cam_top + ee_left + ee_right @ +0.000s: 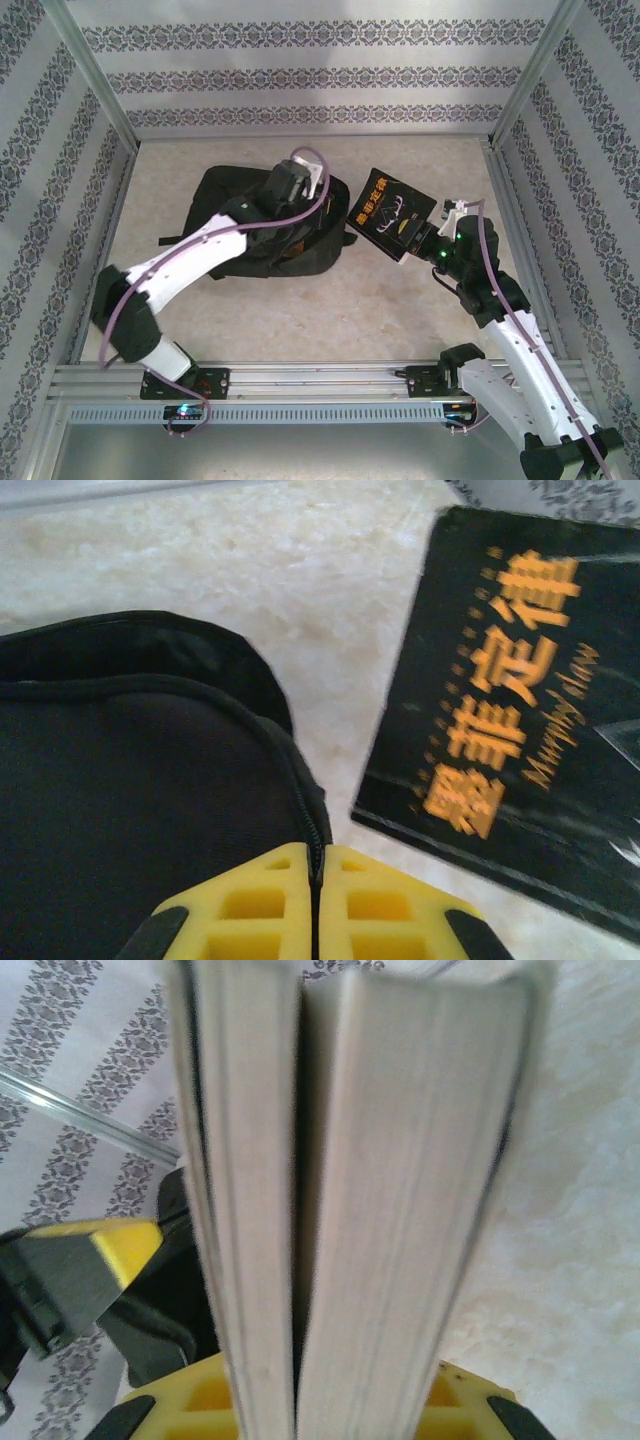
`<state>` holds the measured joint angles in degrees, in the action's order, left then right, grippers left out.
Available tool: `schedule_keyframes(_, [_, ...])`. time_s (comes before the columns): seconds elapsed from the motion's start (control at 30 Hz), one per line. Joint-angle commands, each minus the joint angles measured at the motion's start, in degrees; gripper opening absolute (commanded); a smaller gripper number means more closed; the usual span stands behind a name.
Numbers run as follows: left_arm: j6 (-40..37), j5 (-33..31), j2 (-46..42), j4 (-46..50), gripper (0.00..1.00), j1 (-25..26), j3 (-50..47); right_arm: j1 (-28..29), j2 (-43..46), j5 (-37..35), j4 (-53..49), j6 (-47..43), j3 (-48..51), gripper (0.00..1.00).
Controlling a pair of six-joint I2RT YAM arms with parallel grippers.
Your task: Pack the student bag
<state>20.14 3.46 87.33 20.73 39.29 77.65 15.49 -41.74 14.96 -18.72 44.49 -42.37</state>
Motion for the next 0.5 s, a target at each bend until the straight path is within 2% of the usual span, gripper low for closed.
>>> schedule_keyframes(0.0, [4.30,-0.84,-9.41,-0.79,0.00,0.17,-4.22,1.65,2.20,3.14,3.34,2.93,-3.58,0.00])
schedule_keyframes(0.2, [6.13,-8.39,-21.41,-2.60,0.00,-0.17,-11.78,3.31,5.93,6.31,2.78,13.95,-1.44,0.00])
schedule_keyframes(0.33, [8.18,-9.19,-23.35,-5.54,0.00,-1.16,-13.49,3.85,8.23,8.90,2.87,22.71,1.66,0.00])
schedule_keyframes(0.47, [8.95,-9.34,-22.85,-7.89,0.00,-1.88,-12.52,3.70,10.26,12.96,0.39,27.06,4.25,0.00])
